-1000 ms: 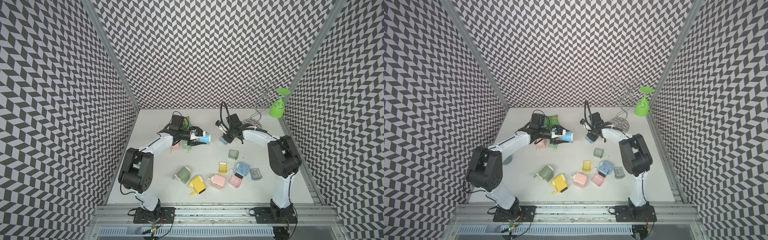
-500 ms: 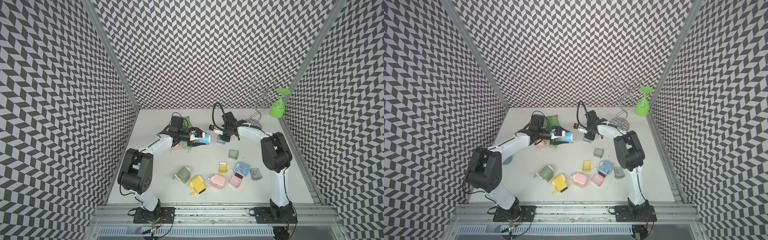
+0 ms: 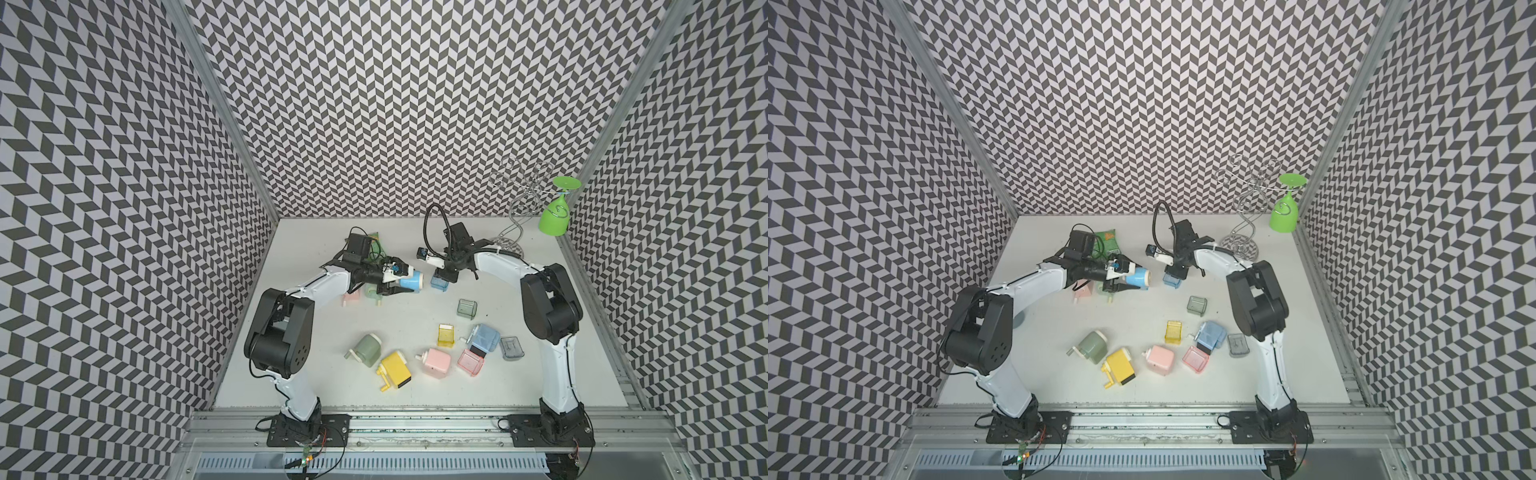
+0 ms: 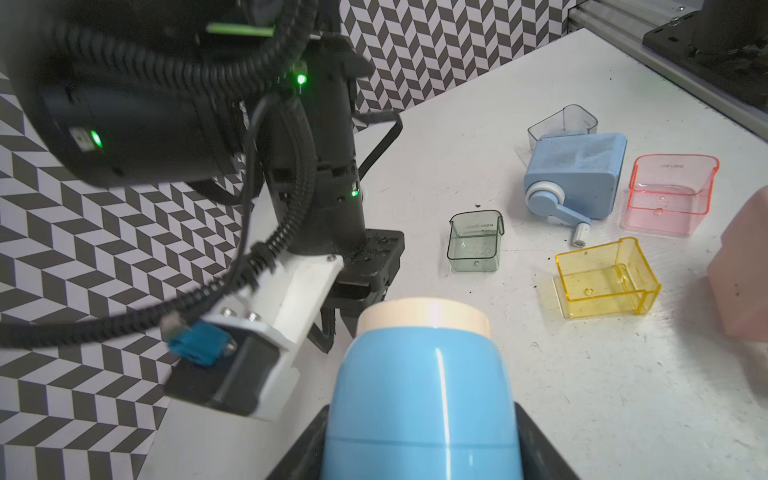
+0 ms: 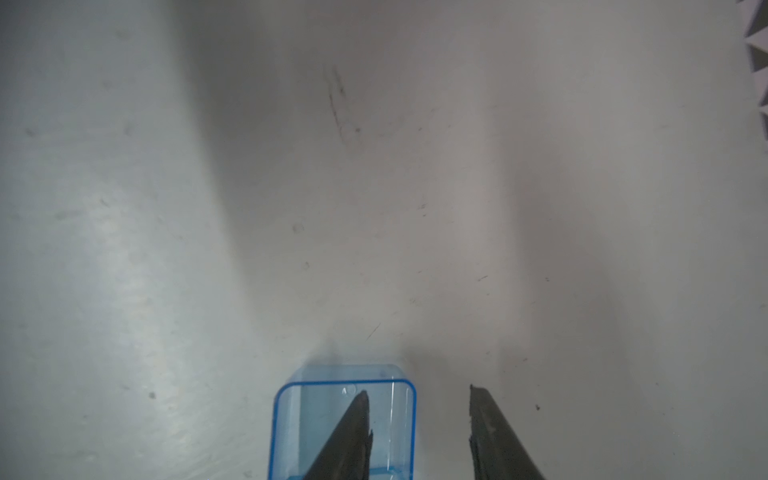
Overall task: Put the tray back into the pencil sharpener
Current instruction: Place the container at the center of the board, then pick up the container from the center of the board.
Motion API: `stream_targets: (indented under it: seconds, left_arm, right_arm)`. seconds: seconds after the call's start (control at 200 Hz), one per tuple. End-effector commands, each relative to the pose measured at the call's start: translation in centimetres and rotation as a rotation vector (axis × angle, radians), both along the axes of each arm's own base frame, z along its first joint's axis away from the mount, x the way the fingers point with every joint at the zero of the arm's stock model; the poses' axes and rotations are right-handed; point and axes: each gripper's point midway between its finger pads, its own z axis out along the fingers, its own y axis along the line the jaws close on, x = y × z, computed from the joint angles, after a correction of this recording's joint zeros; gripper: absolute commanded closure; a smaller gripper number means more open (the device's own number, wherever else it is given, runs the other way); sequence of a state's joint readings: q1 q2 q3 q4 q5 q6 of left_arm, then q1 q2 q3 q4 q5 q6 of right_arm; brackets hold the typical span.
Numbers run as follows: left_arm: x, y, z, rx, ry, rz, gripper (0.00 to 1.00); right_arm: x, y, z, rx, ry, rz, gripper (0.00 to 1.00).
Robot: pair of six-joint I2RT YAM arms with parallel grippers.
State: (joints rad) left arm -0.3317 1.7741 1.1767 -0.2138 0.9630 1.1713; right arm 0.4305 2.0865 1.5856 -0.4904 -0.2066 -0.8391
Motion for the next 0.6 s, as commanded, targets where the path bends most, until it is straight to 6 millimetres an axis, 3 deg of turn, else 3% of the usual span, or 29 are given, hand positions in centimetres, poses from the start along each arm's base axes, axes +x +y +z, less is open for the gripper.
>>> stream_targets:
  seconds: [0.0,0.02,0.105,0.215,0.346,0.496,0.596]
  left_arm:
    - [0.5,-0.9,0.8,0.003,-0.025,-0.009,0.95]
    - [0.6,-0.9,0.6,0.006,-0.025,-0.008,0.96]
    - [0.9,-1.3,0.4,0.011,-0.037,-0.005,0.95]
    - [1.3,-1.7,0.1,0.000,-0.049,0.016,0.95]
    - [1.7,-2.1,-0.4,0.009,-0.068,0.048,0.95]
    - [1.9,-2.7,-1.5,0.047,-0.084,0.064,0.95]
    - [2.2,-2.8,-1.9,0.069,-0.094,0.081,0.95]
  right_arm:
    - [2.2,-0.4,10.7,0.298,-0.178,-0.269,0.63]
    - [2.8,-1.2,12.0,0.369,-0.203,-0.365,0.64]
    - [1.5,-3.6,12.6,0.587,-0.131,-0.608,0.64]
    - [-0.9,-5.5,10.2,0.729,0.009,-0.847,0.63]
    - [-3.2,-4.5,6.7,0.702,0.210,-0.930,0.62]
    - [-4.3,-4.0,4.2,0.666,0.207,-1.022,0.57]
    - [-4.2,-4.8,2.5,0.627,0.211,-1.118,0.57]
